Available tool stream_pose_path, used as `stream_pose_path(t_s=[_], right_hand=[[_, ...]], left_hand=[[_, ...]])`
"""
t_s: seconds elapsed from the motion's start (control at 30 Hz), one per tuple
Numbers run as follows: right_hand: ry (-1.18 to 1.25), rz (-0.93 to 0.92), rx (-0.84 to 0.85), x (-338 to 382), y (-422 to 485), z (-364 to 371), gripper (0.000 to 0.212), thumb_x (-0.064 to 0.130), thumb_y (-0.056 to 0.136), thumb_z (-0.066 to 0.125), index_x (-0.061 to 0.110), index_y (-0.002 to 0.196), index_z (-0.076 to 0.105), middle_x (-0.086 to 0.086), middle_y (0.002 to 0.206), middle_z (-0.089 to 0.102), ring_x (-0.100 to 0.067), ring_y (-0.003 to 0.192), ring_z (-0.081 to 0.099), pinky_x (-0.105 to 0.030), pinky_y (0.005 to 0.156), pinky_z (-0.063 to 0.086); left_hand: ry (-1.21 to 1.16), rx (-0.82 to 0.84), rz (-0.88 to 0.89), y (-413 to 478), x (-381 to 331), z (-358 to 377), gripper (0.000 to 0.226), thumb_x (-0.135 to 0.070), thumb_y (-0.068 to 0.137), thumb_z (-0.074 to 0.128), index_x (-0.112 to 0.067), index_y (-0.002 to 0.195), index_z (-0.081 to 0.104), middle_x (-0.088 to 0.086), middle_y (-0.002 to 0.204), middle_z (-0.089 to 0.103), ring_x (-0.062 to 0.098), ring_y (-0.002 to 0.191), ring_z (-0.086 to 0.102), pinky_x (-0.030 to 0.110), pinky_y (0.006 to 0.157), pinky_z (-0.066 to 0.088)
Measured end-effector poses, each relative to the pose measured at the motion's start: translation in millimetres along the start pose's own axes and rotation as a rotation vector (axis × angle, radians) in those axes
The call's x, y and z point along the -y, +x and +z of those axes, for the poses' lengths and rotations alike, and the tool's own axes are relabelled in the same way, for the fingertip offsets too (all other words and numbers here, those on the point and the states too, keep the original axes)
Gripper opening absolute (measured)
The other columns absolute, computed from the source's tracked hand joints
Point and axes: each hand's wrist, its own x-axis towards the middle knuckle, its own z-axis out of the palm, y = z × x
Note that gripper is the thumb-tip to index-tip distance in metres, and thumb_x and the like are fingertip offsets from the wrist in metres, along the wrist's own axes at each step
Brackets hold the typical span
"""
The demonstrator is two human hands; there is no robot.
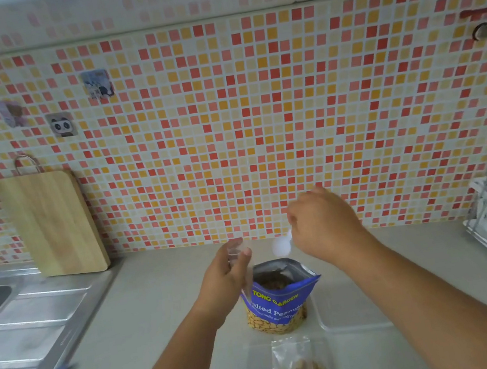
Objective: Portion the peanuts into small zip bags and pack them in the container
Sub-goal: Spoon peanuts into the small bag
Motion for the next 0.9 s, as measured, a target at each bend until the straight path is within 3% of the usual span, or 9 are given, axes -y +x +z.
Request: stream_pose_path(t_s=[0.17,0.3,0.4,0.47,0.5,0.63,0.77,0.83,0.9], right_hand=[[0.034,0.122,0.332,-1,-23,60,0.029,0.019,0.089,0.049,0.021,0.111,0.067,-0.002,0.108,0.062,-0.022,0.108,0.051,-0.031,0.087,0.045],[0.061,0.110,0.229,-1,-29,78,0.029,0.032,0.094,0.045,0.030,0.114,0.066,0.005,0.113,0.061,-0.020,0.109,0.045,-0.031,0.094,0.039],[0.725,0.268,0.118,11,-35,73,0.023,0.040,0.089,0.057,0.028,0.100,0.072,0.010,0.100,0.068,-0.016,0.101,0.058,-0.028,0.092,0.045],[1.141,0.384,0.191,26,-42,68,0.019,0.037,0.086,0.064,0.021,0.088,0.073,0.006,0.088,0.072,-0.014,0.088,0.066,-0.029,0.086,0.052],[1.176,0.398,0.193,32,-45,69,0.021,0.035,0.085,0.065,0.016,0.080,0.071,0.002,0.082,0.072,-0.015,0.081,0.067,-0.033,0.083,0.053],[1.212,0.468,0.105,41,-53,76,0.019,0.026,0.089,0.061,0.013,0.075,0.066,-0.011,0.080,0.071,-0.028,0.077,0.067,-0.043,0.081,0.055],[1.146,0.432,0.279,40,-69,84,0.021,0.019,0.093,0.057,0.018,0.073,0.064,-0.005,0.072,0.069,-0.016,0.062,0.061,-0.030,0.063,0.054],[1.074,0.447,0.451,39,-82,102,0.022,0.017,0.092,0.057,0.020,0.070,0.060,-0.001,0.072,0.068,-0.018,0.064,0.061,-0.032,0.065,0.053],[0.931,0.512,0.541,37,-94,127,0.023,0.022,0.090,0.058,0.020,0.066,0.059,-0.004,0.078,0.071,-0.023,0.069,0.064,-0.038,0.072,0.055]], left_hand=[[-0.397,0.065,-0.104,-10,6,-2,0.029,-0.039,0.096,0.040,-0.028,0.121,0.048,0.001,0.116,0.064,0.014,0.104,0.062,0.036,0.092,0.050],[-0.471,0.099,-0.140,-21,9,3,0.035,-0.041,0.098,0.033,-0.025,0.119,0.056,0.004,0.114,0.068,0.025,0.099,0.065,0.043,0.085,0.051],[-0.467,0.131,-0.158,-27,11,5,0.038,-0.042,0.098,0.033,-0.027,0.117,0.061,0.016,0.107,0.069,0.030,0.083,0.066,0.038,0.073,0.053],[-0.492,0.188,-0.156,-28,13,7,0.038,-0.043,0.098,0.033,-0.030,0.121,0.059,0.014,0.111,0.069,0.034,0.097,0.067,0.047,0.086,0.054],[-0.507,0.221,-0.149,-28,13,8,0.038,-0.044,0.098,0.032,-0.031,0.123,0.058,0.014,0.114,0.068,0.036,0.103,0.065,0.052,0.093,0.050],[-0.508,0.296,-0.137,-32,14,8,0.040,-0.040,0.099,0.028,-0.029,0.127,0.056,0.011,0.116,0.068,0.038,0.109,0.062,0.053,0.098,0.045],[-0.496,0.190,-0.220,-32,38,-3,0.045,-0.042,0.097,0.033,-0.013,0.100,0.067,0.010,0.093,0.070,0.025,0.085,0.066,0.040,0.082,0.051],[-0.331,0.035,-0.346,-32,65,-6,0.034,-0.037,0.095,0.046,-0.012,0.080,0.063,0.007,0.077,0.061,0.019,0.066,0.057,0.033,0.069,0.050],[-0.009,-0.002,-0.438,-32,99,-2,0.021,-0.032,0.090,0.057,-0.015,0.077,0.062,0.006,0.077,0.058,0.018,0.061,0.053,0.034,0.068,0.050]])
